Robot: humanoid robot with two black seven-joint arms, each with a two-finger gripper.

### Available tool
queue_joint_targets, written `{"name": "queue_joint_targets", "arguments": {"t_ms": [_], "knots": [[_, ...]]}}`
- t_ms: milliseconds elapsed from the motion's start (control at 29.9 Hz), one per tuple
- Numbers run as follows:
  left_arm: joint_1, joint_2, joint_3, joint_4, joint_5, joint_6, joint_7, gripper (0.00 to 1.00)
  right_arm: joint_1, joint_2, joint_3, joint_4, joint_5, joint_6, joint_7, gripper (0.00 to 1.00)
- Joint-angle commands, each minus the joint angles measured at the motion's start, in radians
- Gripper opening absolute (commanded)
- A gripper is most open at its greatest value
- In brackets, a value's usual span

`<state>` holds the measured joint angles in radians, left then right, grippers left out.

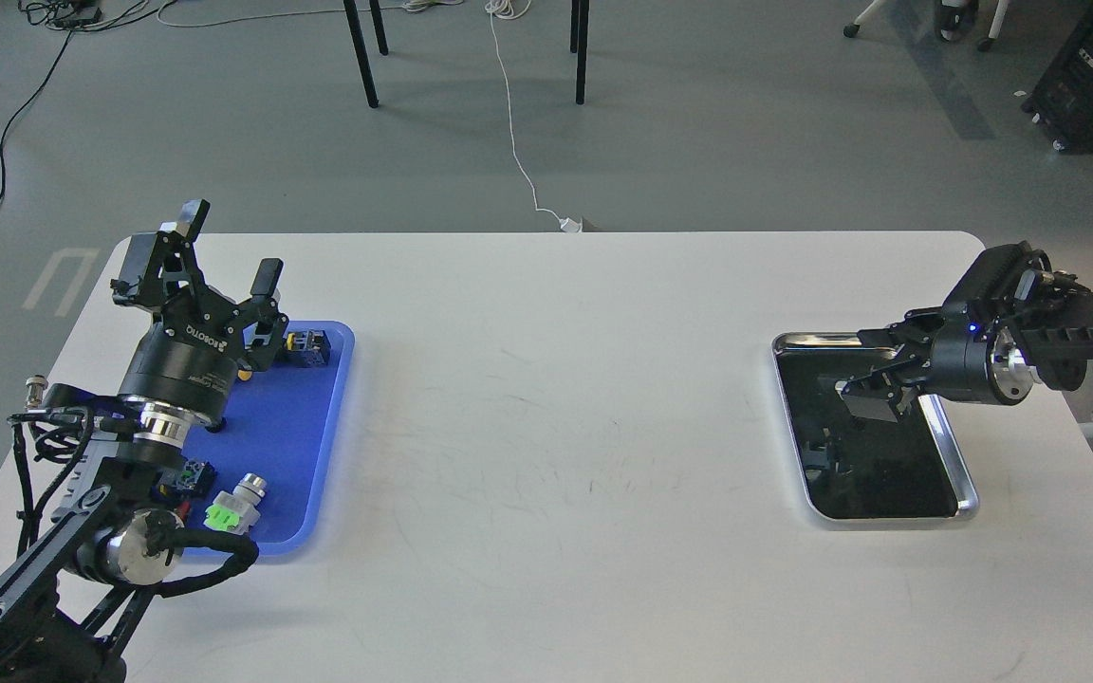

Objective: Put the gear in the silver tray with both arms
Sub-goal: 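Raise the right gripper away from the silver tray, then grasp another black gear in the blue tray with the left gripper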

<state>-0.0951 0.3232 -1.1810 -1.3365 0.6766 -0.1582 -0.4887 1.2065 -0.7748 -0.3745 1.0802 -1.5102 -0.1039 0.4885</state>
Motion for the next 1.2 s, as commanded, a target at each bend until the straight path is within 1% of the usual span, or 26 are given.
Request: {"name": "queue_joint_targets", "arguments": {"t_ms": [0,100,234,368,435,468,602,669,769,903,1070,1103,1170], "knots": [[0.001,-0.001,0.001,0.0,0.001,0.0,0.0,0.98,-0.044,-0.035,0.109,0.162,0.357,0.003,0.0,0.97],[0.001,0.0,0.003,0.0,0.001,0.0,0.0,0.98,-0.094,-0.061,0.186,0.242,0.688,0.001,0.0,0.97],[0.005,0.005,0.001,0.002,0.0,0.002,0.0,0.98,-0.192,-0.054,0.305,0.257,1.1,0.003,0.0,0.97],[0.005,0.022,0.001,0.003,0.001,0.0,0.0,0.98,-0.307,-0.032,0.434,0.268,1.443,0.013,0.0,0.97],[0.0,0.04,0.001,0.003,0.003,-0.003,0.0,0.98,-0.355,-0.02,0.482,0.271,1.537,0.045,0.0,0.97],[-0.002,0.059,0.003,0.003,0.003,-0.015,0.0,0.98,-0.396,-0.015,0.52,0.267,1.605,0.097,0.0,0.97],[-0.002,0.112,0.003,0.0,0.03,-0.093,0.0,0.98,-0.504,0.012,0.608,0.245,1.68,0.219,0.0,0.97],[-0.003,0.155,0.004,-0.001,0.122,-0.112,0.0,0.98,-0.542,0.02,0.617,0.225,1.679,0.242,0.0,0.97],[-0.017,0.238,0.035,-0.001,0.418,-0.115,0.0,0.98,-0.577,0.043,0.618,0.219,1.67,0.243,0.0,0.97],[-0.067,0.388,0.128,-0.001,0.83,-0.115,0.0,0.98,-0.591,0.055,0.62,0.216,1.662,0.242,0.0,0.97],[-0.158,0.58,0.32,0.019,1.196,-0.101,0.0,0.98,-0.596,0.062,0.62,0.216,1.607,0.24,0.0,0.97],[-0.17,0.609,0.352,0.034,1.266,-0.09,0.0,0.98,-0.599,0.062,0.62,0.214,1.602,0.24,0.0,0.97],[-0.181,0.625,0.373,0.089,1.371,-0.055,0.0,0.98,-0.604,0.062,0.618,0.214,1.588,0.24,0.0,0.97]]}}
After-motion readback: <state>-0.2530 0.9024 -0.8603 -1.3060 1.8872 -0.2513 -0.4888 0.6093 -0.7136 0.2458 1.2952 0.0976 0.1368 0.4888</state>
